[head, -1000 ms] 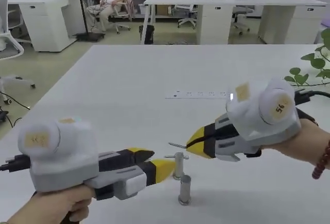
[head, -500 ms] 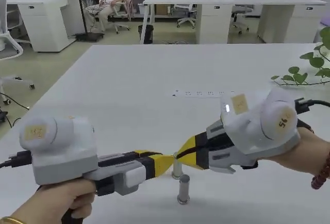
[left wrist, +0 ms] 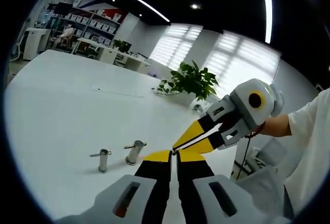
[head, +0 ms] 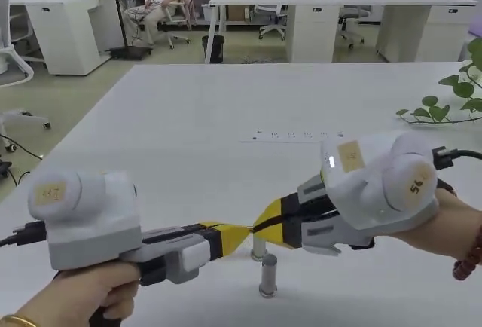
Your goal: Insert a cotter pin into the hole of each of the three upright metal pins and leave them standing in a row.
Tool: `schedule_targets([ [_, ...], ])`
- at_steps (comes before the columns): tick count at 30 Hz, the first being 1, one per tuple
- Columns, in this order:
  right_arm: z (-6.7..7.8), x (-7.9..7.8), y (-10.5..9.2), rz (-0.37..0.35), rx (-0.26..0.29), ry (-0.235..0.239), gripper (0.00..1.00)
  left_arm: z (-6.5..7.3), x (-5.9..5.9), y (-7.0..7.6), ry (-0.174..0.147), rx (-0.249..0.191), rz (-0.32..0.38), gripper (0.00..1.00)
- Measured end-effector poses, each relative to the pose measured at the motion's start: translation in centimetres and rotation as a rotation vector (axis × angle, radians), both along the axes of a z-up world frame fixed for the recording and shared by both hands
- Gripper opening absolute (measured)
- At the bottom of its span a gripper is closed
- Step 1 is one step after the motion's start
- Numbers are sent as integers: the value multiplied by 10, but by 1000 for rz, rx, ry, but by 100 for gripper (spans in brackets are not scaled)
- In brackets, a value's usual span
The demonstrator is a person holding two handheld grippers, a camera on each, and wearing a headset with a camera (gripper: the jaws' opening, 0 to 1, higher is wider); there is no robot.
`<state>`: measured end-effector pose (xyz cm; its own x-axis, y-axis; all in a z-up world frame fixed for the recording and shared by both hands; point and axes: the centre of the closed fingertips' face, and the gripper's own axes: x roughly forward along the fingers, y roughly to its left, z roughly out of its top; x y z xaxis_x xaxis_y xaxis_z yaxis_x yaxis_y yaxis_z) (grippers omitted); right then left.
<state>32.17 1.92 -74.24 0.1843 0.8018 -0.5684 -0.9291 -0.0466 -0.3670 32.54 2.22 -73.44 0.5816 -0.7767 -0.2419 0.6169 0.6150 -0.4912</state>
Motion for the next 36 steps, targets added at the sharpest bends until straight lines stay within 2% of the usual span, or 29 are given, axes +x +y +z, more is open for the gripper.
schedule_targets([
  [4, -1, 0, 0, 3, -7, -7, 2, -1, -1, -2, -11, 11, -12, 1],
  [7, -1, 0, 1, 3, -6, -10, 2, -1, -1, -2, -1, 1, -9, 1],
  [11, -2, 0, 1, 7, -13, -21, 2, -1, -2, -2, -14, 26, -18, 1],
  [16, -1, 0, 1, 4, -14, -26, 2, -1, -2, -2, -11, 26, -20, 2],
  [22, -4, 0, 1, 6, -29, -39, 2, -1, -2, -2, -28, 41, -19, 7],
  [28, -5, -2, 1, 18, -47, -63, 2, -1, -1, -2, -27, 42, -10, 5],
  [36, -4, -2, 2, 17, -42, -64, 2, -2, -1, -1, -17, 37, -9, 1],
])
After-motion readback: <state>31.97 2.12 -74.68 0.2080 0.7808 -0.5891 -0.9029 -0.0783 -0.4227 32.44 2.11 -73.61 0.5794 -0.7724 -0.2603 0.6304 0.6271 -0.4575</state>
